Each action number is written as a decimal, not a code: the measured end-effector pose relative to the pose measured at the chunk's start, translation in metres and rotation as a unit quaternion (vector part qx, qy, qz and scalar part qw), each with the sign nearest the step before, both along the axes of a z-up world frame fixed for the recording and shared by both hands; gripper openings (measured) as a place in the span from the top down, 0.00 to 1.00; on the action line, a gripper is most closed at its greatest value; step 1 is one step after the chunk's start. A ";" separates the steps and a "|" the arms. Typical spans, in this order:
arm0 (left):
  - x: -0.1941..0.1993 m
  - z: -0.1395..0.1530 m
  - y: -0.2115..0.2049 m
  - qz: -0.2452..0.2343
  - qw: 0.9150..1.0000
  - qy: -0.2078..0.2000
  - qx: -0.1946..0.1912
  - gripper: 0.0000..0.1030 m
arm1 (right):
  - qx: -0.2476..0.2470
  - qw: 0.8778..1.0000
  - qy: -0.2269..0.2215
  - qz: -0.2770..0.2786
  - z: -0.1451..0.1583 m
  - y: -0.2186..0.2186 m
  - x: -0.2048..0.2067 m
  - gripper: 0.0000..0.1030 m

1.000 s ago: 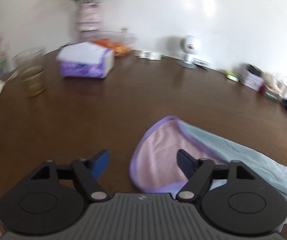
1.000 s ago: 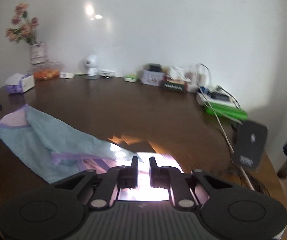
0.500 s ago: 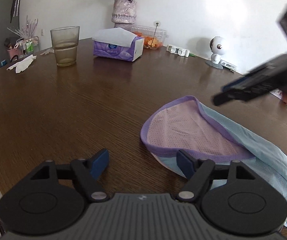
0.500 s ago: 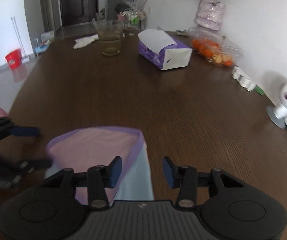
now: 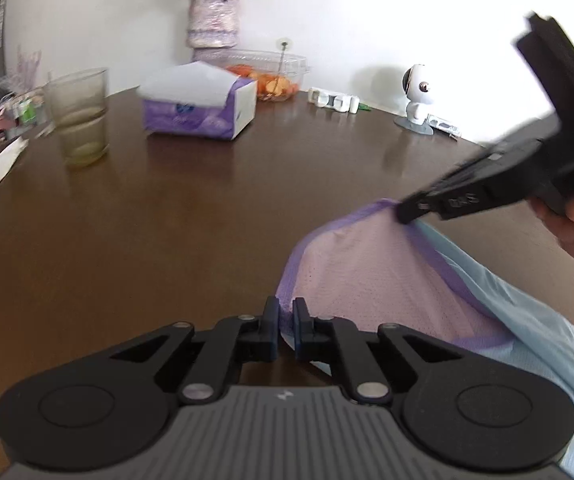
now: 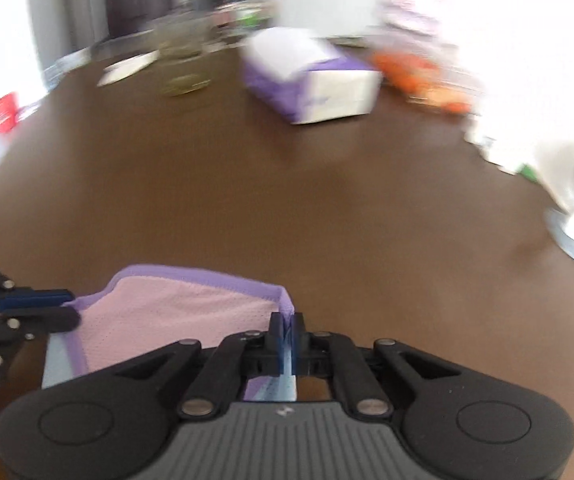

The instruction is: Fold clothes

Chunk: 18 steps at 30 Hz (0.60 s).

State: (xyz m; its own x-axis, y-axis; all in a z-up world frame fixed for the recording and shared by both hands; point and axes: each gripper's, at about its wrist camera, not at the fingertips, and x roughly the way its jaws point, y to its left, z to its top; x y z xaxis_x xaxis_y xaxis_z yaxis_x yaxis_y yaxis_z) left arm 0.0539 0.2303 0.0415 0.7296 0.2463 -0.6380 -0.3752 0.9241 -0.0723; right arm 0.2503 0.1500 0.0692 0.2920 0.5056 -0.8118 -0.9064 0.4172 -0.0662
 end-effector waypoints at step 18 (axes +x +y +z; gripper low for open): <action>0.309 0.069 -0.100 -0.234 0.970 -0.056 0.041 0.95 | 0.090 0.909 -0.034 -0.406 0.048 -0.220 0.157 0.99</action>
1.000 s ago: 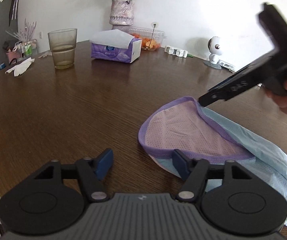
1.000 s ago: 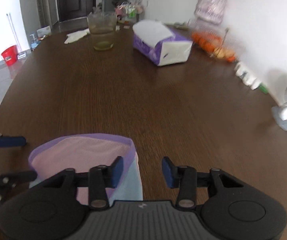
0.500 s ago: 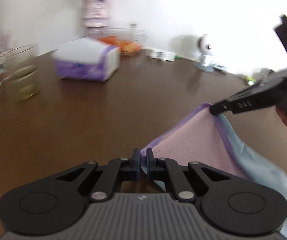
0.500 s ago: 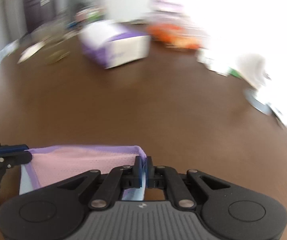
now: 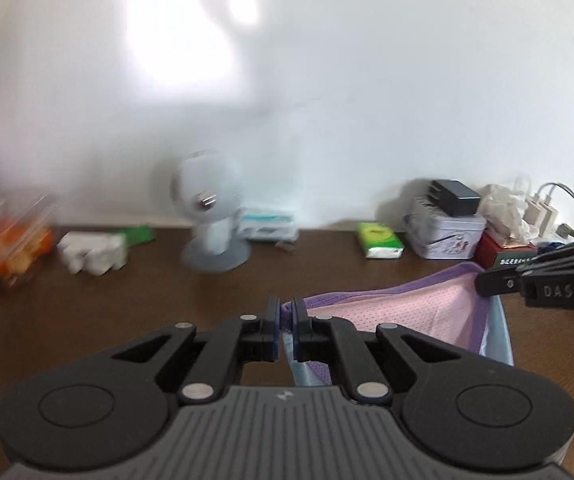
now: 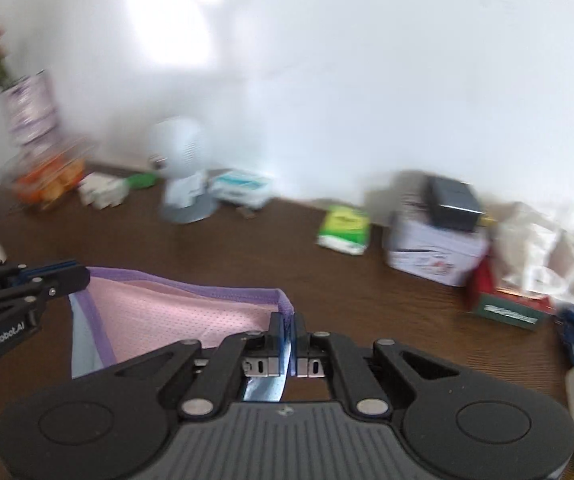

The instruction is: Fold clothes

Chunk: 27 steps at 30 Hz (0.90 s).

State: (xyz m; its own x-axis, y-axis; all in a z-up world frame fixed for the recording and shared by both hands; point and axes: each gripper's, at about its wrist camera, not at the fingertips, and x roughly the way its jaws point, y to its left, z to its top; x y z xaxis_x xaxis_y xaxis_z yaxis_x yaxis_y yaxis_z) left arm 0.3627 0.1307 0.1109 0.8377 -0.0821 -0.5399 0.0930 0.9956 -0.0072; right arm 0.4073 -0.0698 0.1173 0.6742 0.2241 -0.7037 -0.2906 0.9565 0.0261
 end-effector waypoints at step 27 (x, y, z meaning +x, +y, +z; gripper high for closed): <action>-0.393 -0.084 -0.045 -0.404 0.907 0.025 0.116 0.23 | -0.056 0.899 -0.057 0.430 -0.052 -0.044 -0.394 0.55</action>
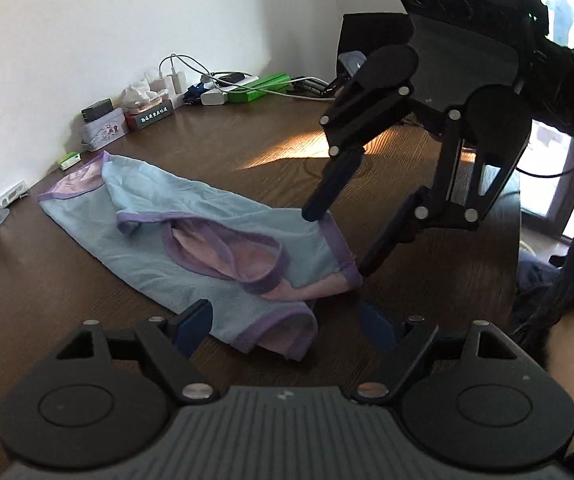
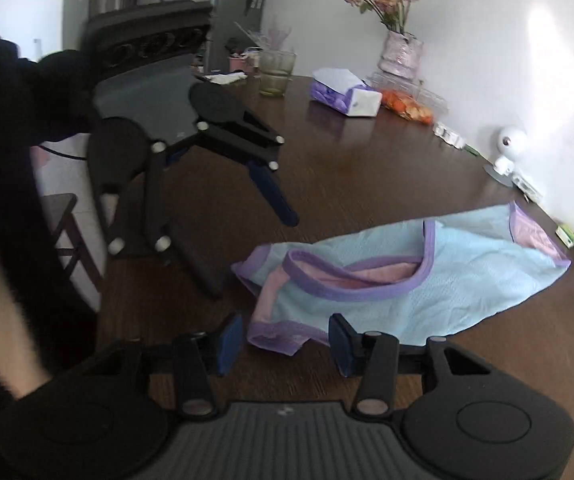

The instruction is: Fold clothes

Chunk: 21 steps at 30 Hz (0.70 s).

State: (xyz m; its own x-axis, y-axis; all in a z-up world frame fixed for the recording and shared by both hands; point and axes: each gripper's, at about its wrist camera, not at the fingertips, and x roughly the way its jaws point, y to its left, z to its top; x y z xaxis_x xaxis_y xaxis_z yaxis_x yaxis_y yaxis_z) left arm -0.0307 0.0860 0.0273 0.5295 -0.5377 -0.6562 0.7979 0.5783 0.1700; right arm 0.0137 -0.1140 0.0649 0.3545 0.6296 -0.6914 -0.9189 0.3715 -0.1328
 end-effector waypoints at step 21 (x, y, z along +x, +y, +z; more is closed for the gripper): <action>-0.087 0.043 0.018 -0.058 0.997 0.024 -0.041 0.94 | 0.063 0.997 0.042 0.015 0.005 -0.028 -0.094 0.95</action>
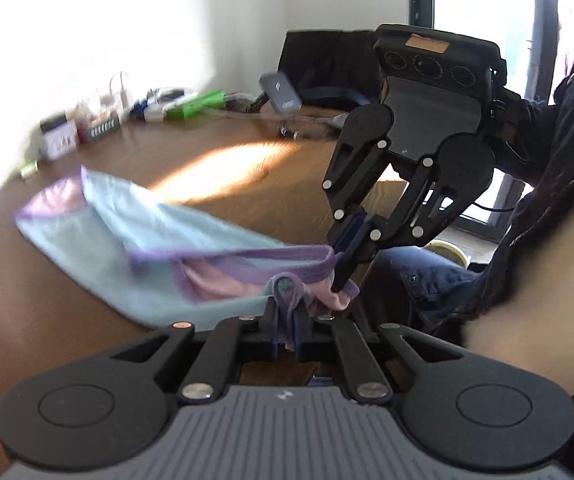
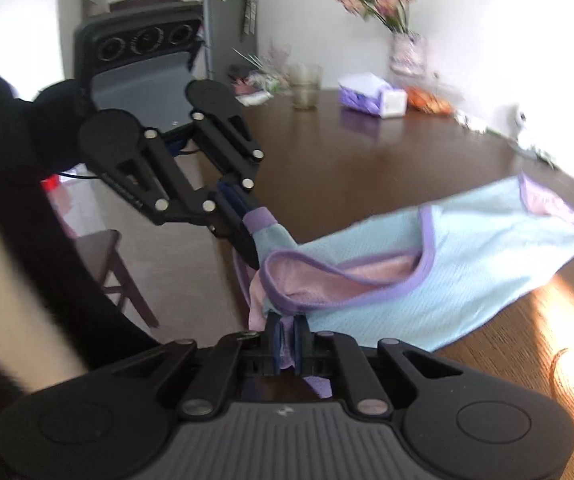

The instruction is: Fold clothes

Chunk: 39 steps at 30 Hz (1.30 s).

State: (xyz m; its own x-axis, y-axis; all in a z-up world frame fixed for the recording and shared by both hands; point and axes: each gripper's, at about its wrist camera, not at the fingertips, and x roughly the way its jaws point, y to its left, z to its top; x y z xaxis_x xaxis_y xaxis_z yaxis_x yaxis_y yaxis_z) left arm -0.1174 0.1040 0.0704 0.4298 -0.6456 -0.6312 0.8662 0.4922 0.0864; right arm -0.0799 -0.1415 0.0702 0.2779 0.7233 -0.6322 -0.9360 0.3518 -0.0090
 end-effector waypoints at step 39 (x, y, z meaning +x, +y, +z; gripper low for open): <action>0.133 -0.043 0.005 0.254 0.944 0.184 -0.102 0.76 | 0.054 0.964 0.111 -0.237 -0.038 -0.001 0.110 0.78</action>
State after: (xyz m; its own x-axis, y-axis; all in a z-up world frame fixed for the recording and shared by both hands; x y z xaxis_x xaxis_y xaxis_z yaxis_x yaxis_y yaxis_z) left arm 0.0160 0.1088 0.0277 0.4923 -0.5394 -0.6832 0.4673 0.8259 -0.3154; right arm 0.0303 -0.1424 0.0326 0.4597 0.6140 -0.6416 -0.6448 0.7276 0.2342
